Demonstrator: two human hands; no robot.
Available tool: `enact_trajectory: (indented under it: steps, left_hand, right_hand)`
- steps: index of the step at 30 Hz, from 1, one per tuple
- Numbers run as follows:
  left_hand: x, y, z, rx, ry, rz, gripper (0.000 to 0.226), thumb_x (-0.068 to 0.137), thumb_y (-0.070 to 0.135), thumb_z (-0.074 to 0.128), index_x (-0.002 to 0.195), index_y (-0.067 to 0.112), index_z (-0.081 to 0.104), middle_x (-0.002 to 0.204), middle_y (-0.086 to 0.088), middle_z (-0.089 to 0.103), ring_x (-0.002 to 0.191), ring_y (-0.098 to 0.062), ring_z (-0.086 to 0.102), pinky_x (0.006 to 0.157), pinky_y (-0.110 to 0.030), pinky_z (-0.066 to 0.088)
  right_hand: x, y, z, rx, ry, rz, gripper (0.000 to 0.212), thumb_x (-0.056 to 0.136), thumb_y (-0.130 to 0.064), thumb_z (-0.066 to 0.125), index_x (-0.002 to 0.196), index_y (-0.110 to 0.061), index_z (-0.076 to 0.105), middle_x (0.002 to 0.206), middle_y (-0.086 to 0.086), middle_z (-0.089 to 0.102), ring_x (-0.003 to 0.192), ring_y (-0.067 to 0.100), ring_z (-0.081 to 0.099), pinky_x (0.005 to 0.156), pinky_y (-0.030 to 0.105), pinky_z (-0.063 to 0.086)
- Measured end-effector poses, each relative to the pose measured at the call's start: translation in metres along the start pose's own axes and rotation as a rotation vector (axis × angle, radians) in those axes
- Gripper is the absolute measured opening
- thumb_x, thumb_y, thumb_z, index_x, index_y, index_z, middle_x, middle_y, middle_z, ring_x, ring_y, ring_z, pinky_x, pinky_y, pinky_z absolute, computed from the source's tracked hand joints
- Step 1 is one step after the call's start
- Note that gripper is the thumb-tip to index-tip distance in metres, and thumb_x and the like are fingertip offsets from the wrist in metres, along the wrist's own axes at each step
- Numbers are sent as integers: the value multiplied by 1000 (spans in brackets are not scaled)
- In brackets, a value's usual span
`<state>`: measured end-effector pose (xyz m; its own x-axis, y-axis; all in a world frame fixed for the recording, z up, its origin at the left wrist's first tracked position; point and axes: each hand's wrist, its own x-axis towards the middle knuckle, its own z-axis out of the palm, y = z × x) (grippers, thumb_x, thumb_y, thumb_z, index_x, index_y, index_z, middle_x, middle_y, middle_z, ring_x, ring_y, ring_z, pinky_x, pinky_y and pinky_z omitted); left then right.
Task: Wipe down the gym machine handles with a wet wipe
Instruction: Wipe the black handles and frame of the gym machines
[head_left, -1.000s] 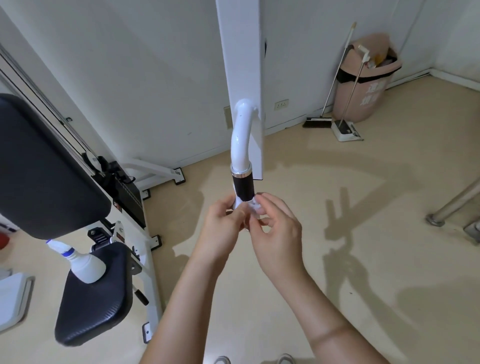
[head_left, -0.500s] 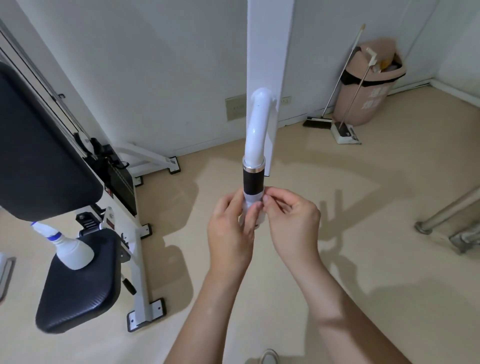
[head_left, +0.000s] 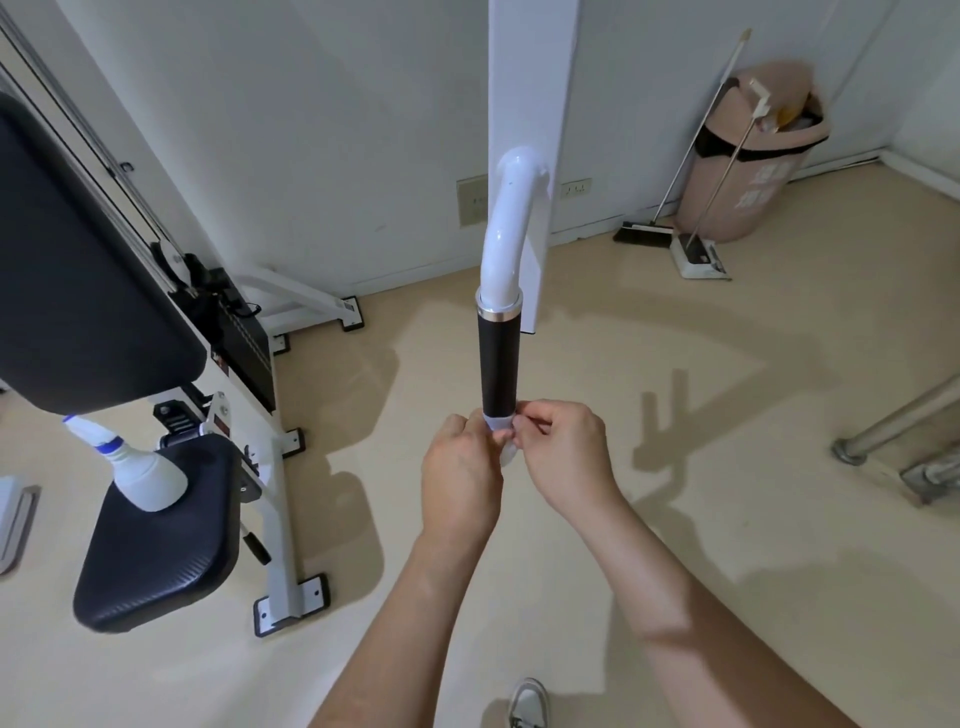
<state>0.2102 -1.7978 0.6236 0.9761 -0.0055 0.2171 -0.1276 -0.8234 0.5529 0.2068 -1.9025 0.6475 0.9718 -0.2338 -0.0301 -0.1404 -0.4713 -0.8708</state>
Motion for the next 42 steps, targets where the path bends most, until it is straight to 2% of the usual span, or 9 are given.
enact_trajectory:
  steps: [5, 9, 12, 16, 18, 22, 25, 32, 42]
  left_hand:
    - [-16, 8, -5, 279, -321, -24, 18, 88, 10, 45, 87, 14, 62, 80, -5, 54, 77, -28, 59, 60, -27, 31]
    - [-42, 22, -17, -232, -240, -188, 15, 90, 17, 53, 78, 22, 61, 66, 8, 64, 64, -10, 59, 52, -18, 41]
    - [-50, 23, -37, -544, -215, -204, 25, 87, 1, 59, 95, 25, 60, 76, 10, 71, 73, -1, 65, 65, -16, 51]
    - [-30, 19, -55, -496, -27, -162, 22, 88, 6, 61, 100, 25, 61, 97, 15, 67, 79, 4, 62, 66, -9, 45]
    - [-13, 17, -59, -470, -8, -145, 31, 89, 12, 60, 115, 28, 59, 107, 18, 64, 85, 5, 62, 70, -5, 45]
    - [2, 18, -60, -452, -3, -99, 38, 85, 7, 61, 117, 29, 62, 99, 20, 70, 85, 2, 66, 80, -19, 52]
    - [3, 15, -58, -432, 56, -109, 34, 85, 8, 64, 113, 28, 63, 94, 19, 70, 84, 2, 66, 80, -21, 53]
    - [12, 14, -59, -397, 180, -171, 22, 86, 20, 66, 108, 26, 68, 95, 11, 70, 75, 4, 63, 66, -2, 41]
    - [9, 26, -52, -270, 224, -158, 19, 87, 20, 66, 105, 25, 67, 93, 11, 70, 76, 0, 64, 70, -15, 48]
  right_hand:
    - [-21, 8, 2, -167, -168, 83, 18, 90, -26, 53, 82, -12, 62, 77, 3, 67, 74, 24, 59, 64, 35, 48]
    - [-47, 15, -12, 188, -263, 166, 11, 85, -26, 60, 95, -27, 63, 92, -9, 70, 86, 18, 68, 84, 43, 55]
    - [-52, 11, -19, 351, -79, 140, 14, 80, -11, 67, 85, -24, 71, 78, -3, 74, 79, 18, 71, 81, 44, 57]
    - [-36, -11, -14, 701, 199, 159, 19, 85, -1, 62, 69, -10, 67, 71, -2, 71, 70, 12, 64, 79, 30, 52]
    - [-24, -27, -1, 659, 256, 87, 20, 86, -2, 59, 73, -11, 71, 69, -11, 67, 69, 3, 61, 73, 15, 47]
    - [-16, -32, 29, 345, 331, 20, 24, 87, -4, 54, 92, -14, 75, 74, 0, 71, 69, 19, 58, 63, 25, 44]
    - [-4, -7, 39, 184, 150, 122, 29, 85, -1, 52, 93, -15, 76, 83, 4, 74, 73, 21, 61, 59, 17, 42]
    - [19, -46, -2, 562, 202, 14, 25, 84, -2, 60, 78, -23, 71, 78, -5, 73, 73, 9, 68, 71, 20, 52]
    - [15, -7, 15, 147, -73, 98, 28, 86, -5, 53, 91, -19, 77, 73, -4, 68, 66, 15, 58, 54, 13, 42]
